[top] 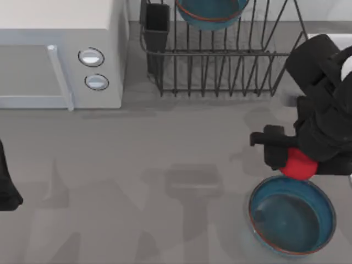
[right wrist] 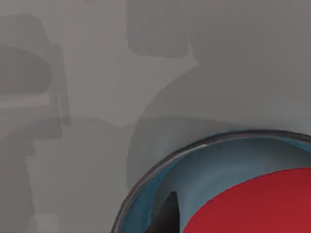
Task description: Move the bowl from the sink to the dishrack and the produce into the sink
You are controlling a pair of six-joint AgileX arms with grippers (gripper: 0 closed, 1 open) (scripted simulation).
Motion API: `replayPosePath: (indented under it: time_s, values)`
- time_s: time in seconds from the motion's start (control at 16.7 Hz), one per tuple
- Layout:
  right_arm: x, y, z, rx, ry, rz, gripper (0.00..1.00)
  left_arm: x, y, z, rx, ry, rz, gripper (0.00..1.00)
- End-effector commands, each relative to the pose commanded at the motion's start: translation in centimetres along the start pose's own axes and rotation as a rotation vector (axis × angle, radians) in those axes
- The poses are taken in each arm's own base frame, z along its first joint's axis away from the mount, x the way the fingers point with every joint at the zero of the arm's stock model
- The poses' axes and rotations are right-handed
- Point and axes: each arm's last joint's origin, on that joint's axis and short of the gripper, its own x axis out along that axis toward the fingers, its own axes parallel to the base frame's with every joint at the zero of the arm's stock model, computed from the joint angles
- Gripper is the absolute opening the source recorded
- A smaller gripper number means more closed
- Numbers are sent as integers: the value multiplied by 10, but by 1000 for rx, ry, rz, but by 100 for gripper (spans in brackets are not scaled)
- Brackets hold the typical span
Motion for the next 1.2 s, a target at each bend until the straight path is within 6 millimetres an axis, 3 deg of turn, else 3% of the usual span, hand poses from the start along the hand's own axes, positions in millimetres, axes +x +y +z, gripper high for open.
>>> replayPosePath:
  time_s: [0.36, 0.6, 0.9, 1.2]
  values:
    - [27, -86, 45, 82, -294, 170, 0, 0, 0, 0, 0, 0, 0, 100]
    - [28, -155, 58, 91, -602, 218, 0, 0, 0, 0, 0, 0, 0, 100]
    - [1, -227, 51, 14, -1034, 146, 0, 0, 0, 0, 0, 0, 0, 100]
    - [-35, -264, 35, -115, -1343, 6, 0, 0, 0, 0, 0, 0, 0, 100]
